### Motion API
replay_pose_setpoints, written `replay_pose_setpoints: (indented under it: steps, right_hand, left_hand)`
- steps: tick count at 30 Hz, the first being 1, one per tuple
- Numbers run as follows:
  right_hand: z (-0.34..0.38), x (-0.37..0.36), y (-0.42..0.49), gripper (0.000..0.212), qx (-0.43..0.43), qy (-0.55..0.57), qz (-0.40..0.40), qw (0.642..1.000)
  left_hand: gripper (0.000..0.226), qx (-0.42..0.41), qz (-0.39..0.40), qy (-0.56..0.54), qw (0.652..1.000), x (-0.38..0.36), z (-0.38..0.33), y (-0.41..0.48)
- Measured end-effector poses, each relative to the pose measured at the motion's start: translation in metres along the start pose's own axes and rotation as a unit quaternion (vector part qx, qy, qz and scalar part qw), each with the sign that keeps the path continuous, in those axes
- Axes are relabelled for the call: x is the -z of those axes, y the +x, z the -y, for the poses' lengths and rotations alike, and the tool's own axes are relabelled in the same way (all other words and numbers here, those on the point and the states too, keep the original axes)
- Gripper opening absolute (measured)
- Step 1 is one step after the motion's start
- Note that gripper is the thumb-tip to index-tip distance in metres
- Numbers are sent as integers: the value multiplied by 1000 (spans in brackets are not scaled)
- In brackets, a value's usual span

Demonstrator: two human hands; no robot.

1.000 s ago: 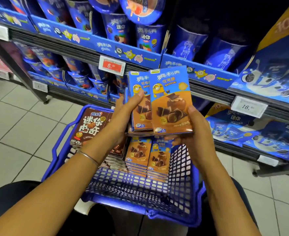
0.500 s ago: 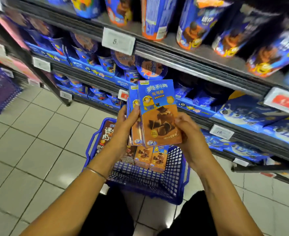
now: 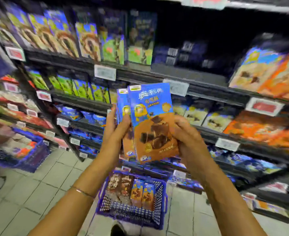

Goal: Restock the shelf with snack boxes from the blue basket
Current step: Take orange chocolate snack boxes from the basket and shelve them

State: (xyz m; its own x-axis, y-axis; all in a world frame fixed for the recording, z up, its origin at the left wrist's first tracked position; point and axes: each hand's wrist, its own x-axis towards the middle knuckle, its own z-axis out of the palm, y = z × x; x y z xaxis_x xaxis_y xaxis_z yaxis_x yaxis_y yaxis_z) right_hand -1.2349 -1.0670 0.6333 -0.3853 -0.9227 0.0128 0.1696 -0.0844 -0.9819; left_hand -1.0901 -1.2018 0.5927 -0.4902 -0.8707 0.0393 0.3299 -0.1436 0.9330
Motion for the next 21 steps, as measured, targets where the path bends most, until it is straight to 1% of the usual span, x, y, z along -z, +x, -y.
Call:
replay_pose_setpoints:
  steps: [2,3,4,6,9,10,13,17,19,21]
  right_hand:
    - [46,2,-7,32,50,-17,5,999]
    - [66,3,-9,31,78,-26,0,997]
    - [84,5,-10,28,102,-34,-6,994]
    - [117,5,-10,24,144,-45,-15,989]
    - [159,4,-5,18,194,-60,-29,979]
    - [171,3,-3,18,208,-65,-36,975]
    - [201,-4,7,24,247,-88,-60,963]
    - [231,-15,23,33,267,-138,-75,951]
    - [240,-16,34,37,265,-168,-82,946]
    - [247,-11,46,36,249,-182,-93,947]
  left_hand:
    - [99,-31,27,-10,999,-25,-37,3]
    - [93,-50,41,-15,998,-38,-53,6]
    - [92,-71,52,-18,996,-50,-69,9]
    - [102,-110,67,-28,991,-70,-96,20]
    - [130,-141,82,-53,985,-99,-131,37]
    - [132,-151,94,-61,982,-107,-140,43]
    - [108,-171,129,-66,974,-122,-166,63]
    - [106,-195,179,-60,962,-129,-191,97]
    - [97,-205,193,-56,958,-129,-197,117]
    - [88,-207,191,-64,957,-126,-199,134]
